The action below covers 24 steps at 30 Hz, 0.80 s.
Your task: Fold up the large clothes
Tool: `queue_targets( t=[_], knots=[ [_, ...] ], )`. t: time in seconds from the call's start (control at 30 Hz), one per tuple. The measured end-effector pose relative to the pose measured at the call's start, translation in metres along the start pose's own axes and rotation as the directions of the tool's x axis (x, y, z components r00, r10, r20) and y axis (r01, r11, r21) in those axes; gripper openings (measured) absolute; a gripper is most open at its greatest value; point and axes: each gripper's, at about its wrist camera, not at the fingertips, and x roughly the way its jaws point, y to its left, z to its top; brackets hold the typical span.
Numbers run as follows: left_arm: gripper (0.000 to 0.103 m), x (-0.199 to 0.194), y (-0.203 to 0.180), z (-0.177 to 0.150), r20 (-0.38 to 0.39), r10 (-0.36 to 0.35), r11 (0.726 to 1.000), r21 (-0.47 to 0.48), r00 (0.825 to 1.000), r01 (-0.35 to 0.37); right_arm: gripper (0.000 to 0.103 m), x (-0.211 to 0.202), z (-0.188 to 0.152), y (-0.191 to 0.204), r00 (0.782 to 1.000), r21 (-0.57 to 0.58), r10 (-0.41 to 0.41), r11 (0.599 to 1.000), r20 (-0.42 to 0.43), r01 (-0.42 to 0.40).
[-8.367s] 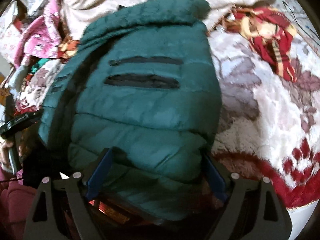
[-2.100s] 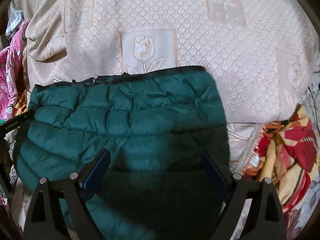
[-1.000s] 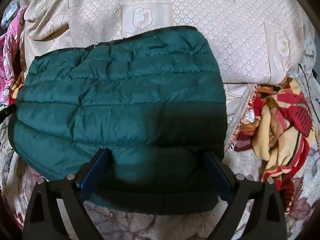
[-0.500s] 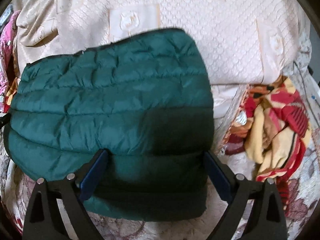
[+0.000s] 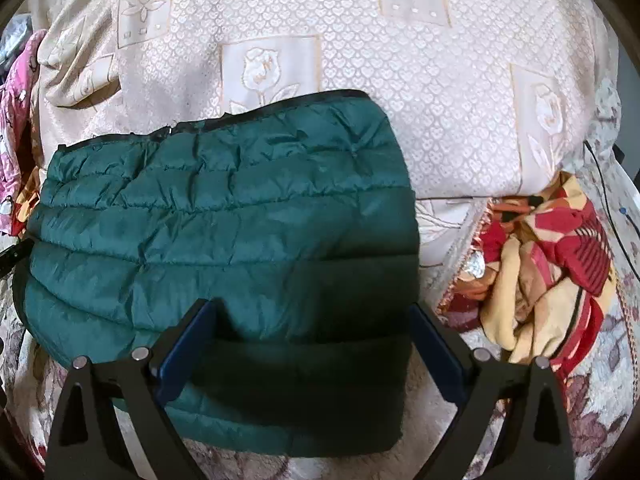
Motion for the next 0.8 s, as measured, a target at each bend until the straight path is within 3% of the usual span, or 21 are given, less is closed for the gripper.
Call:
queue_targets(
  t=[0.13, 0.53, 0.8],
  knots=[
    [0.041, 0.004, -0.001, 0.000, -0.010, -0.002, 1.000, 0.000, 1.000, 0.002, 0.100, 0.017, -0.001, 0.003, 0.998, -0.003, 0.006, 1.000, -0.060, -0.007],
    [0.041, 0.011, 0.008, 0.005, -0.032, -0.052, 0.998, -0.030, 0.998, 0.051, 0.101, 0.007, 0.008, -0.021, 0.999, 0.057, 0.032, 0.998, -0.002, -0.031],
    [0.052, 0.026, 0.030, 0.010, -0.059, -0.185, 0.975, -0.134, 0.981, 0.176, 0.103, 0.031, 0.016, -0.042, 0.994, 0.114, 0.101, 0.989, -0.037, -0.096]
  ],
)
